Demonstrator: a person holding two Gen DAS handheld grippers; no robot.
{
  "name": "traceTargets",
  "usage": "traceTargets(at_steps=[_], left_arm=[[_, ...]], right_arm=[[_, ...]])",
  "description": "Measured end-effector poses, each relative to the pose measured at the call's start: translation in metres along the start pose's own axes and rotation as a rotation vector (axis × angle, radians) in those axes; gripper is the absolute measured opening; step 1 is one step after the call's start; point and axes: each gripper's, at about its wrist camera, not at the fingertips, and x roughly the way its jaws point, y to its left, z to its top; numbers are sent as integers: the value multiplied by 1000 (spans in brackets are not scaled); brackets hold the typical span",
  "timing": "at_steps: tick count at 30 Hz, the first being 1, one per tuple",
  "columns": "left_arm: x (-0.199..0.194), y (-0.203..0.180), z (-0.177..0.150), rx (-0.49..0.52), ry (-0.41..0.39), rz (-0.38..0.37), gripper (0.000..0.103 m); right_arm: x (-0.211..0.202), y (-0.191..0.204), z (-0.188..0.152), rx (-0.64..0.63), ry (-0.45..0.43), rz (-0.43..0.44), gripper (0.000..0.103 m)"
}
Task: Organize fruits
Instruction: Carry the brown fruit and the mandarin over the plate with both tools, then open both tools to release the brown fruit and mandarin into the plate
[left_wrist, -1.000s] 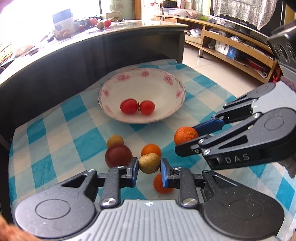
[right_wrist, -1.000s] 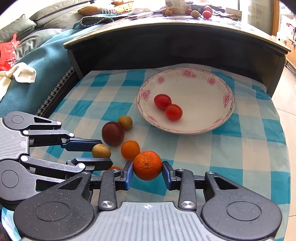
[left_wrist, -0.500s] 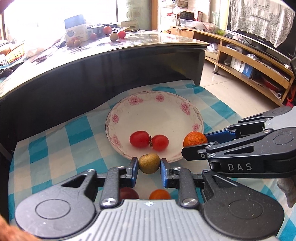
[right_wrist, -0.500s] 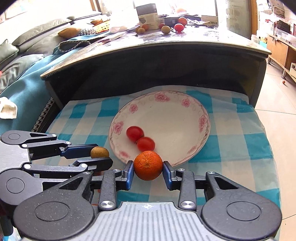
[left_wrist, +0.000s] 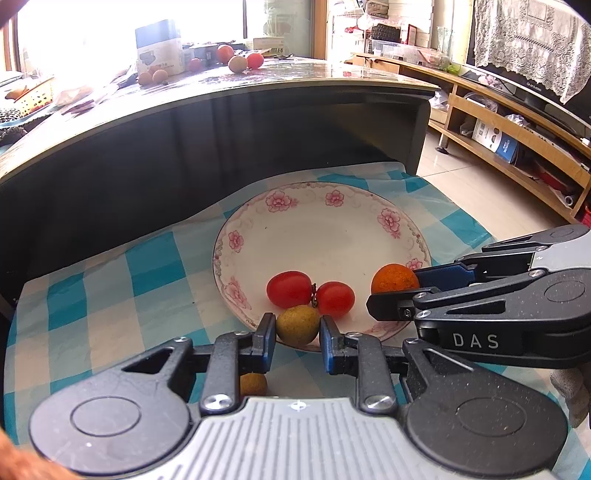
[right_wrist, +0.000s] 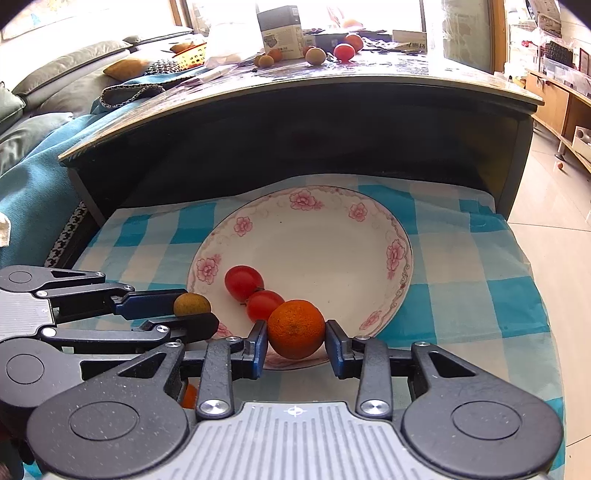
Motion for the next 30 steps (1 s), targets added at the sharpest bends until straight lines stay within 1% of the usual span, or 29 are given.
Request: traceTargets(at_steps=[9, 30], left_arm=[[5, 0, 0, -2, -13, 7, 34], [3, 2, 0, -12, -24, 19, 35]], right_arm=[[6, -3, 2, -6, -7, -4, 32], [0, -2, 2, -7, -32, -3, 33]])
